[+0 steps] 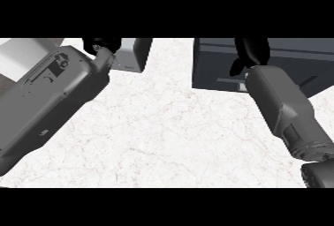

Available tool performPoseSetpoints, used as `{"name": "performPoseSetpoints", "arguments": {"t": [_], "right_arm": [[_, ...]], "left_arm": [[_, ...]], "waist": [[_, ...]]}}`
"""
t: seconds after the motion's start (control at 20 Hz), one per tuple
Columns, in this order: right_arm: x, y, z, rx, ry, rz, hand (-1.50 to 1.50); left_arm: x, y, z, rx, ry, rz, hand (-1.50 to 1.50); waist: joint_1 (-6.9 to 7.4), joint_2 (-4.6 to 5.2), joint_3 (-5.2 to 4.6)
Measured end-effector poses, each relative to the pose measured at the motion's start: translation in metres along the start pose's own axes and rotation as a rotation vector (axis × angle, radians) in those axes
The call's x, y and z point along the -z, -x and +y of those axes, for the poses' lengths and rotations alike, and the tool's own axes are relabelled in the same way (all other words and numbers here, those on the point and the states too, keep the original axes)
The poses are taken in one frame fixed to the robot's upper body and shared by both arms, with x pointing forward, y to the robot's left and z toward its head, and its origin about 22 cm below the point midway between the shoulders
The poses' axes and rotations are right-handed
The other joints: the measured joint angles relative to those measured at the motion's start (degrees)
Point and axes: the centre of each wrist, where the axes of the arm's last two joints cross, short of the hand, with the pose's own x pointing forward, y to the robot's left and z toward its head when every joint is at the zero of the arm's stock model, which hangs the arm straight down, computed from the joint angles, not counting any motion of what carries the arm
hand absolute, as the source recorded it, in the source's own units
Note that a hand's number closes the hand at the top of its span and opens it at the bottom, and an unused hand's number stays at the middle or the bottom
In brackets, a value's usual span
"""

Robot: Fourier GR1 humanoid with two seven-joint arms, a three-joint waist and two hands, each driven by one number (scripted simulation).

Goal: Pick up the can, place it into the drawer and close the drawer

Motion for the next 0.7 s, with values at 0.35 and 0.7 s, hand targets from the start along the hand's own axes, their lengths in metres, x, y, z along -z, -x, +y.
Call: {"name": "performPoseSetpoints", "arguments": {"t": [0.35,0.7], "right_arm": [[0.008,0.002,-0.007,0.1,-0.083,-0.027,-1.5],[0.014,0.002,-0.014,0.453,-0.091,0.033,-1.5]], "left_arm": [[-0.004,-0.005,-0.001,-0.004,0.012,0.001,-1.5],[-0.003,-0.005,0.01,0.0,0.008,0.002,-1.5]], "waist": [[-0.02,0.44,0.31],[-0.48,0.19,0.37]]}}
